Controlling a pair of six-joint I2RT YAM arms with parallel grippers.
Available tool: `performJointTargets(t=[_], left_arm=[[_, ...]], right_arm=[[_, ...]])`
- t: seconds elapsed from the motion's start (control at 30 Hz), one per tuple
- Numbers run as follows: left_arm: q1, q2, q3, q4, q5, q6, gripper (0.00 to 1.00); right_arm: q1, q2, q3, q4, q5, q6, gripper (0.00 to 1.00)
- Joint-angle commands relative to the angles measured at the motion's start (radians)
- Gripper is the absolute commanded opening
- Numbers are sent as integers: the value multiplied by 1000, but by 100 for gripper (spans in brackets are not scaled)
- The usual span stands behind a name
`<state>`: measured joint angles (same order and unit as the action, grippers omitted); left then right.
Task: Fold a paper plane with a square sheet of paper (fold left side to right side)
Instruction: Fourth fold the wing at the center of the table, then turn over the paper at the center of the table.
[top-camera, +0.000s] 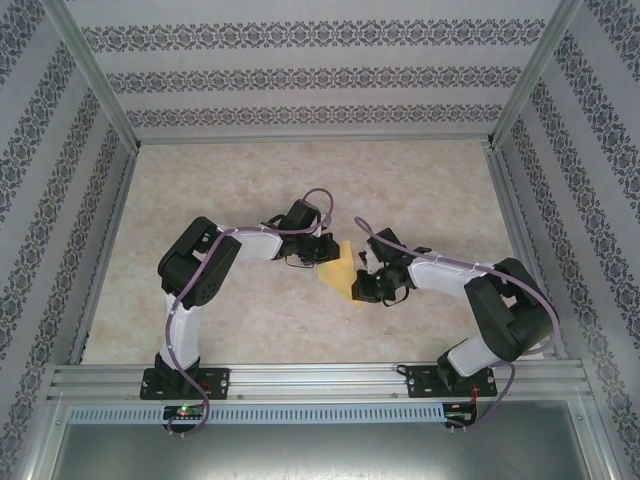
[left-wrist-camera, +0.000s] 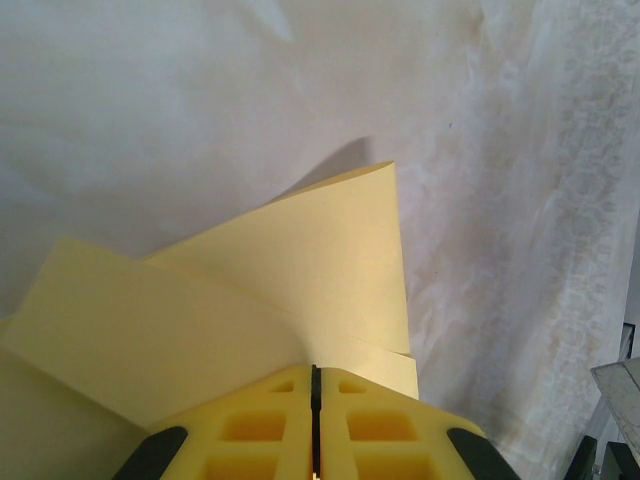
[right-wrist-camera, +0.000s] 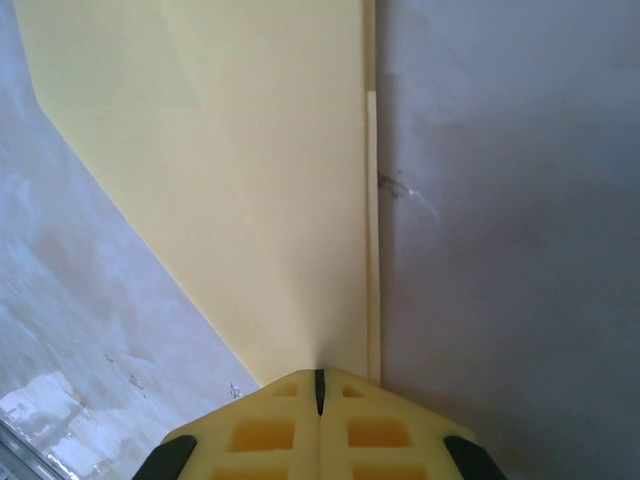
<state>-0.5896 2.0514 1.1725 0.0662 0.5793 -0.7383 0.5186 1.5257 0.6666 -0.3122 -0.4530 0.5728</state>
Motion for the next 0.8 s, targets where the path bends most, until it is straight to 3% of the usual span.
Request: performJointTargets(t=[0.0, 0.17, 0.27, 0.5, 0.6, 0.77], left_arm=[[10, 18, 1, -90, -88, 42, 10], [11, 11, 7, -90, -75, 43, 11], [21, -10, 14, -59, -26, 22, 19], [67, -126, 46, -5, 85, -22, 36], [82, -191, 21, -15, 66, -22, 43], [89, -281, -104, -13, 0, -34, 45]], right_arm=[[-10, -11, -47, -182, 27, -22, 0], [-18, -63, -24, -171, 16, -19, 0], [-32, -124, -6, -129, 1, -22, 2], [-122, -213, 12, 17, -33, -64, 27], [-149, -201, 1, 125, -54, -73, 38], [-158, -152, -30, 309, -113, -77, 49]])
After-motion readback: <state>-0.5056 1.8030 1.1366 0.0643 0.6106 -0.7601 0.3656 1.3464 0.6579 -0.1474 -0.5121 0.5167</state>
